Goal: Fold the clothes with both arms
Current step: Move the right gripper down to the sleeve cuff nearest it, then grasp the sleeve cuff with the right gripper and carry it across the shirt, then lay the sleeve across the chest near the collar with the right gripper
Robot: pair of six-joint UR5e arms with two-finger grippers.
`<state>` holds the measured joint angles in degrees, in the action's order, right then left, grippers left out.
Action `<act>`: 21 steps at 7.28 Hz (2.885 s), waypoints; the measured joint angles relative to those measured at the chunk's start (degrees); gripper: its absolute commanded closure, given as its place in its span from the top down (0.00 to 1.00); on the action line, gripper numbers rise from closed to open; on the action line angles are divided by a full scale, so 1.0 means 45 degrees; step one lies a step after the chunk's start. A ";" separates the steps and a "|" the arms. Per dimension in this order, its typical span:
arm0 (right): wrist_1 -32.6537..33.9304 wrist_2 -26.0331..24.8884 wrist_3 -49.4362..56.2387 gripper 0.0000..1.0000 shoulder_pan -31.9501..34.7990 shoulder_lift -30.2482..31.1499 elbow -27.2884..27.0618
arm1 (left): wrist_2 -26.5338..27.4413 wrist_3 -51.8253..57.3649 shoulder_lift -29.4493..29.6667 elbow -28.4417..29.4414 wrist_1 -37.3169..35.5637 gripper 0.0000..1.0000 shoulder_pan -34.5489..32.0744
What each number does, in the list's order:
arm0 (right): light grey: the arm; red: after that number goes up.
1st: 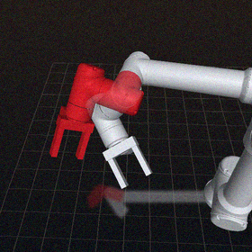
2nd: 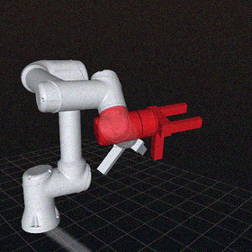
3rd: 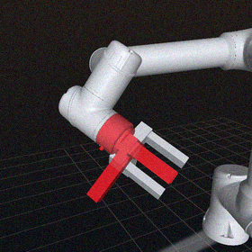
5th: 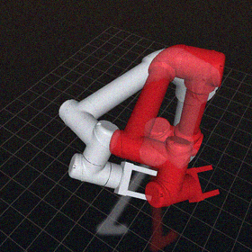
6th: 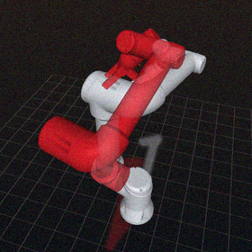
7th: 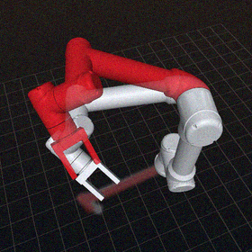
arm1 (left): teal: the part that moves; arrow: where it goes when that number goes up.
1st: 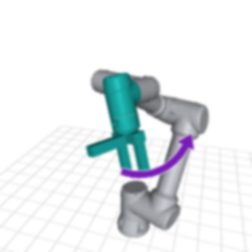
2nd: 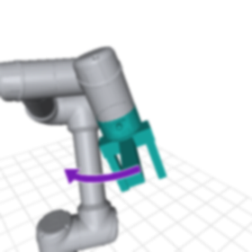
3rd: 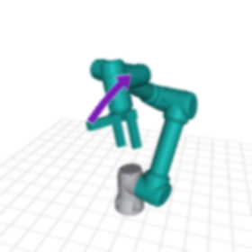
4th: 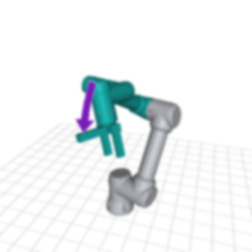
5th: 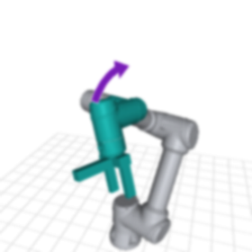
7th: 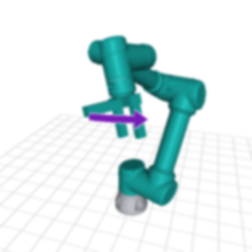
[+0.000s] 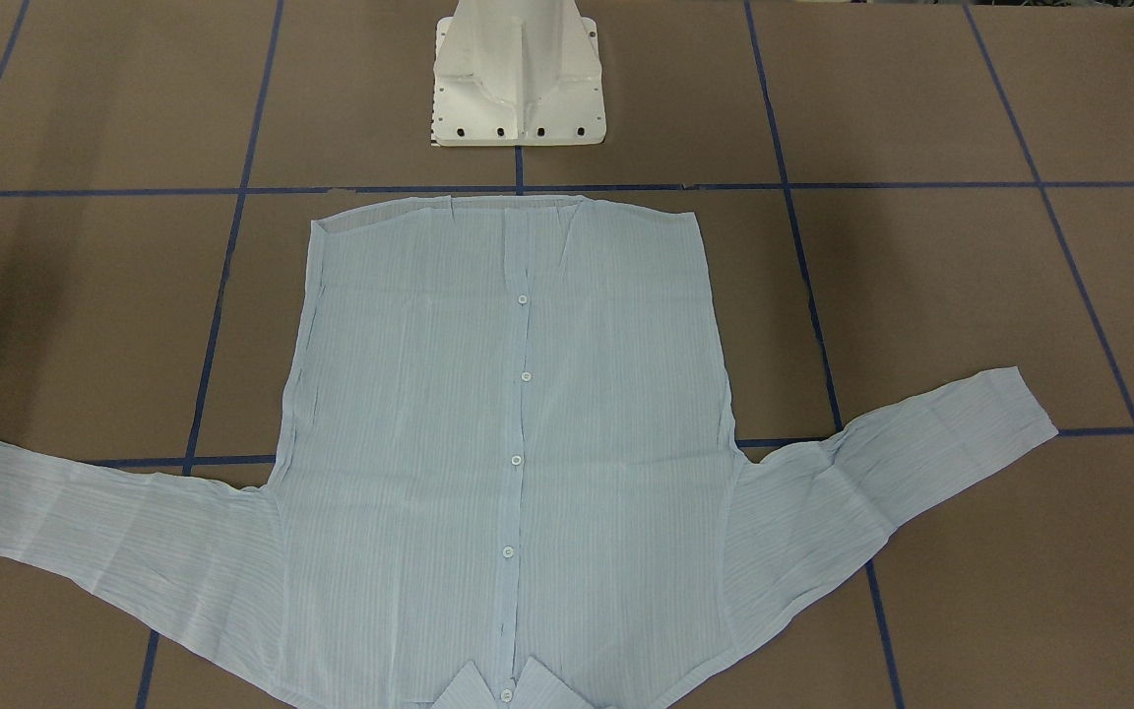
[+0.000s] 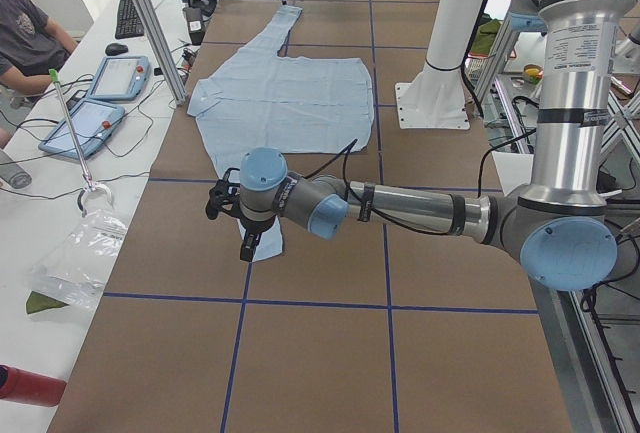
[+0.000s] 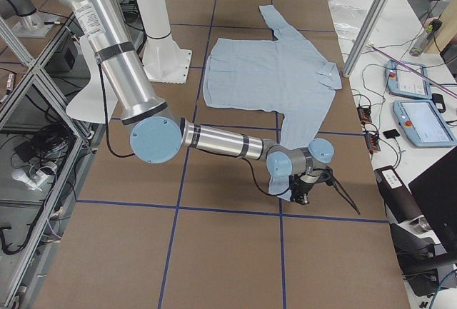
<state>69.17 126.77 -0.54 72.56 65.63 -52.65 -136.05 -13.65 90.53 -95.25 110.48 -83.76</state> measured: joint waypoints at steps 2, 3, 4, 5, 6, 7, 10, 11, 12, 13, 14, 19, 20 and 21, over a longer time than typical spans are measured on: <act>0.0015 0.0407 -0.0047 0.00 0.0081 0.0023 -0.0391 | 0.0000 0.0004 -0.0001 0.0003 0.0000 1.00 0.0000; 0.0072 0.1206 -0.0109 0.00 0.0145 0.0224 -0.1105 | 0.0000 0.0001 0.0000 -0.0030 -0.0004 1.00 -0.0001; 0.0143 0.2091 -0.0386 0.00 0.0171 0.0509 -0.1971 | 0.0000 -0.0007 -0.0001 -0.0081 -0.0012 1.00 0.0000; 0.0190 0.2691 -0.1032 0.00 0.0133 0.0666 -0.2704 | -0.0009 -0.0012 -0.0001 -0.0126 -0.0022 1.00 -0.0001; 0.0192 0.3213 -0.2072 0.00 -0.0066 0.0663 -0.3328 | -0.0205 -0.0013 -0.0006 -0.0155 -0.0037 1.00 -0.0006; 0.0156 0.3575 -0.3452 0.00 -0.0490 0.0495 -0.3826 | -0.0652 -0.0011 -0.0071 -0.0165 -0.0036 1.00 -0.0012; 0.0030 0.3525 -0.8455 0.00 -0.2287 -0.1415 -0.4252 | -0.1231 -0.0021 -0.0245 -0.0196 0.0010 1.00 -0.0003; 0.0014 0.3005 -1.0339 0.00 -0.2893 -0.2395 -0.4238 | -0.1239 -0.0019 -0.0246 -0.0200 0.0015 1.00 -0.0002; -0.0004 0.2170 -1.2051 0.00 -0.3521 -0.3398 -0.4097 | -0.1232 -0.0012 -0.0242 -0.0201 0.0027 1.00 -0.0001; -0.0013 0.1165 -1.3429 0.00 -0.4186 -0.4540 -0.3577 | -0.1221 -0.0008 -0.0242 -0.0201 0.0070 1.00 -0.0002; -0.0018 0.0195 -1.4476 0.00 -0.4808 -0.5865 -0.2644 | -0.1215 -0.0014 -0.0253 -0.0238 0.0134 1.00 -0.0017; -0.1860 -0.2456 -1.7285 0.00 -0.6665 -0.9695 0.0832 | -0.1201 -0.0136 -0.0604 -0.0799 0.0186 1.00 -0.0039; -0.1976 -0.2816 -1.7431 0.00 -0.6879 -1.0052 0.1183 | -0.1195 -0.0145 -0.0643 -0.0830 0.0182 1.00 -0.0037; -0.2041 -0.3137 -1.7598 0.00 -0.7037 -1.0367 0.1495 | -0.1193 -0.0149 -0.0655 -0.0845 0.0178 1.00 -0.0030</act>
<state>59.99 112.65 -79.73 40.89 18.98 -45.92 -141.42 -14.32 87.59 -99.05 111.28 -83.89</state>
